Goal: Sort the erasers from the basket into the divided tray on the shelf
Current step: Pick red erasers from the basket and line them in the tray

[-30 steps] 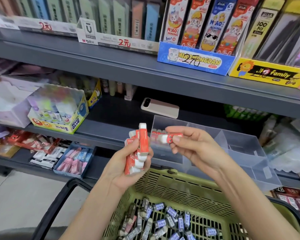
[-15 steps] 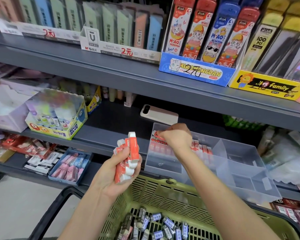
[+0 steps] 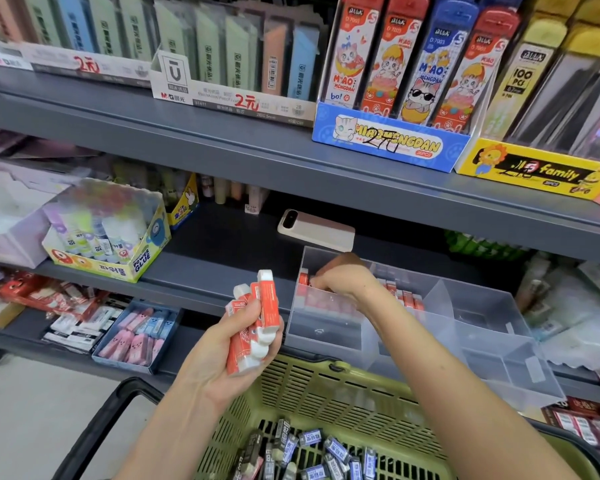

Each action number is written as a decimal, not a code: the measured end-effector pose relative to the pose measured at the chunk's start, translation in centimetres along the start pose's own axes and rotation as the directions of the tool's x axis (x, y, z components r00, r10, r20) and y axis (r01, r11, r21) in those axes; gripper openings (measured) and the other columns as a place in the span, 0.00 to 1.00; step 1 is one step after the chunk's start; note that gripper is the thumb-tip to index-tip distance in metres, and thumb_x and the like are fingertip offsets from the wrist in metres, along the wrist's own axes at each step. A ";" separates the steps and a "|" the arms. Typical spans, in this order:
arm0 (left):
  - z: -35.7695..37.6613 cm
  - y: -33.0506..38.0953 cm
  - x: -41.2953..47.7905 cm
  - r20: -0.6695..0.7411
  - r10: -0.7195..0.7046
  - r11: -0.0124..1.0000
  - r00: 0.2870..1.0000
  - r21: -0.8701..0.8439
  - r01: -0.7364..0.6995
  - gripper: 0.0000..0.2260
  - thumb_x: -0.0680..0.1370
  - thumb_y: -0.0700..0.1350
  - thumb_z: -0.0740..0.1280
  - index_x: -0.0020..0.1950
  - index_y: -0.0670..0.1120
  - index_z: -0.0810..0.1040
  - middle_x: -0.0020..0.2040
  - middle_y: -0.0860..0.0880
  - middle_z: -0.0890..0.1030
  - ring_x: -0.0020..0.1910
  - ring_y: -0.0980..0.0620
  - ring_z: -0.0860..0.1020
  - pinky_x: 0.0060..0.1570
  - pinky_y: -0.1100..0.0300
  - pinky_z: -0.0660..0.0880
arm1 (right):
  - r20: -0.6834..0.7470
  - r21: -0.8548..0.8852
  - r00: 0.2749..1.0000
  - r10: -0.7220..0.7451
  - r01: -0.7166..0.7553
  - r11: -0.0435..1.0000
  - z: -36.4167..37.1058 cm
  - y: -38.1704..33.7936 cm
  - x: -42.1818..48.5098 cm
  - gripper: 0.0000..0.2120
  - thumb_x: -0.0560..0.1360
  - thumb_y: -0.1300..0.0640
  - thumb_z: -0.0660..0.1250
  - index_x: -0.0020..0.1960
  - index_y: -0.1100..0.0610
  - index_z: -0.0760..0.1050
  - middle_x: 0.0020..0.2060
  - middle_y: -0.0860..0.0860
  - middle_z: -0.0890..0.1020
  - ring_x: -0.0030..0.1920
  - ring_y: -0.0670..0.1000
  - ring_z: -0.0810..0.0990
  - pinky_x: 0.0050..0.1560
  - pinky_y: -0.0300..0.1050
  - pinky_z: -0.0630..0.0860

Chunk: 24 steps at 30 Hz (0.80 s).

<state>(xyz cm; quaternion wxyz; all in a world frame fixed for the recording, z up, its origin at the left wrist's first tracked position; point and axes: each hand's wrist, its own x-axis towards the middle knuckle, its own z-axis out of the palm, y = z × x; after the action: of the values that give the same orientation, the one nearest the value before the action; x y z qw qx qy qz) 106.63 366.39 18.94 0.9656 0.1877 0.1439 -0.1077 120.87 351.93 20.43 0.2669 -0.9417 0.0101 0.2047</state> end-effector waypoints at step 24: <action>0.1 -0.4 -0.1 -0.050 0.009 0.998 0.999 0.058 -0.006 0.54 0.34 0.35 0.83 0.61 0.41 0.73 0.37 0.42 0.82 0.28 0.48 0.81 0.23 0.58 0.77 | -0.086 0.315 0.990 -0.113 0.135 0.939 0.3 0.5 0.6 0.10 0.63 0.63 0.76 0.40 0.56 0.78 0.37 0.50 0.82 0.37 0.48 0.82 0.39 0.41 0.81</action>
<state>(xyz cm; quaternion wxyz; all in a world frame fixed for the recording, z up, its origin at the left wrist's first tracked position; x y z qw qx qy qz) 106.48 366.01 18.97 0.9563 0.2187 0.1640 -0.1034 121.29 351.74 19.75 0.4280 -0.8910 -0.0073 0.1515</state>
